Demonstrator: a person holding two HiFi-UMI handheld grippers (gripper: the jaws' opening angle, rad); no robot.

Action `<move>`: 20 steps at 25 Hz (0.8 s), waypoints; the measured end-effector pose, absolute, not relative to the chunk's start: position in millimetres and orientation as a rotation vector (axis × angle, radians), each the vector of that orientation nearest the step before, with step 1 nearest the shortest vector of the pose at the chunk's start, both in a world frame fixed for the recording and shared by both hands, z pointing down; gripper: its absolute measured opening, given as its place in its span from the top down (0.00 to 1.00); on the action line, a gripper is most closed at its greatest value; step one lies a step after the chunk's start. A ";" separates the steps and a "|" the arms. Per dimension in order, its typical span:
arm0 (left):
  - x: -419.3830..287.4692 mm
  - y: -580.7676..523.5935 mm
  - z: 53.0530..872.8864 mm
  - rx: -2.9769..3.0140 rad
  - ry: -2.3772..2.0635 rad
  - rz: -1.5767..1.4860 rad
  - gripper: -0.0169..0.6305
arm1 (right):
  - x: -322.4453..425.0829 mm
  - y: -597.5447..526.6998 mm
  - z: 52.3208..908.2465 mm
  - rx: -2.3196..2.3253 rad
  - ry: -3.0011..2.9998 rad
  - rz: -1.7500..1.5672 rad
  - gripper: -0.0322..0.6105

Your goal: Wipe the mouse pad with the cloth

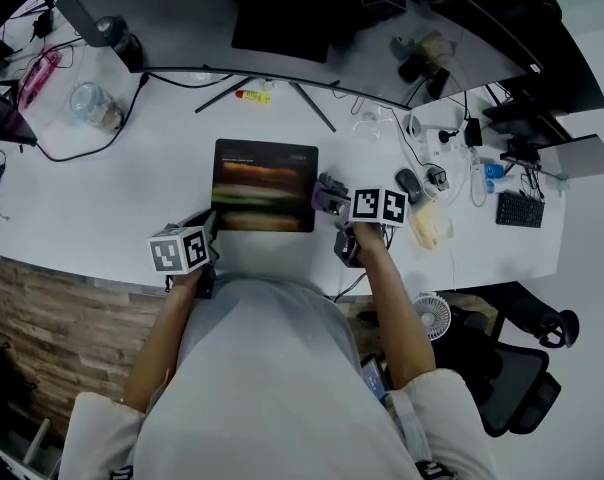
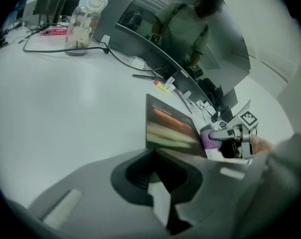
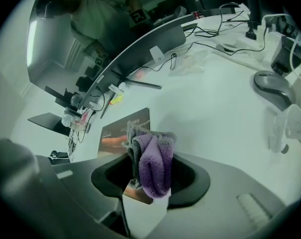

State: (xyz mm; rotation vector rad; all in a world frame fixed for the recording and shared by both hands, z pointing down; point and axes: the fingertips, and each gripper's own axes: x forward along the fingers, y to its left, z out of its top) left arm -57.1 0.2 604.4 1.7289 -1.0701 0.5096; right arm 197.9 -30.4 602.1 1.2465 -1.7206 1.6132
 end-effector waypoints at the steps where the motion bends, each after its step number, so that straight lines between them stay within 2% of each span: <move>1: -57.1 0.2 604.0 1.729 -1.069 0.510 0.97 | 200.0 -29.5 601.5 1.253 -1.715 1.615 0.64; 8: -57.0 0.2 604.6 1.731 -1.071 0.511 0.97 | 188.0 -31.3 589.0 1.251 -1.757 1.633 0.64; 20: -57.9 1.2 603.5 1.724 -1.042 0.496 0.97 | 82.9 -15.8 586.9 1.056 -1.842 1.685 0.64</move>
